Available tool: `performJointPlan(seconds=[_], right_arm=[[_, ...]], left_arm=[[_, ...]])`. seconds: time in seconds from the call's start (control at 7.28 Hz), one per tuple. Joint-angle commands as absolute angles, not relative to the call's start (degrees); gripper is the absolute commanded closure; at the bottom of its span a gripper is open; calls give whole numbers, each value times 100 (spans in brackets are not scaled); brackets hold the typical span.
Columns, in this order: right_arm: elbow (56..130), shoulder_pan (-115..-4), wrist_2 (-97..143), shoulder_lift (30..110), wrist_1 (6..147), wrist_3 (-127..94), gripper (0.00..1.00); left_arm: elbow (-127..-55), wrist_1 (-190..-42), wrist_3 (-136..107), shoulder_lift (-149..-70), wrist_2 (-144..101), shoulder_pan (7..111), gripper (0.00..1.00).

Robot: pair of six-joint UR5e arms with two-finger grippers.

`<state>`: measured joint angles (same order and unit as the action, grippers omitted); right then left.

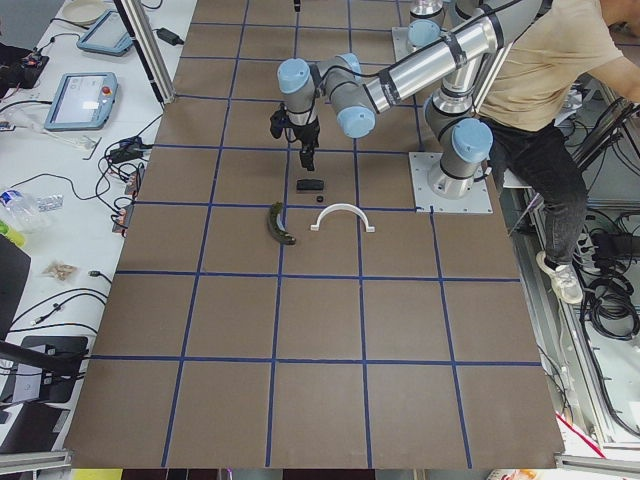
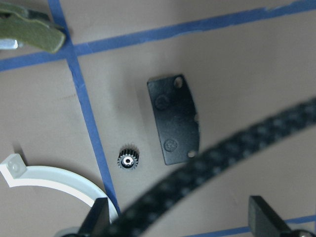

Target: Place bearing gear from tray to pile

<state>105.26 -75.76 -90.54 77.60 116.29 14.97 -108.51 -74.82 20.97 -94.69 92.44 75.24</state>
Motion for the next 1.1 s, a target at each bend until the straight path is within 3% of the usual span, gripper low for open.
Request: performJointPlan(seconds=[0.0, 0.27, 0.69, 0.96], right_arm=[[10529, -9046, -9044, 7735, 11724, -562, 87], [10495, -9927, -8274, 7236, 12372, -2363, 87], [10485, -10985, -8280, 6751, 13148, -3372, 86], [10529, -11187, -8253, 6689, 13113, -3480, 77]], left_arm=[[-9935, -8513, 1034, -9072, 9193, 8180, 0], [-9555, -8928, 915, -8720, 9194, 8734, 0], [-9475, -8921, 238, -8613, 9028, 9315, 0], [-9439, -8930, 255, -8578, 9079, 9352, 0]])
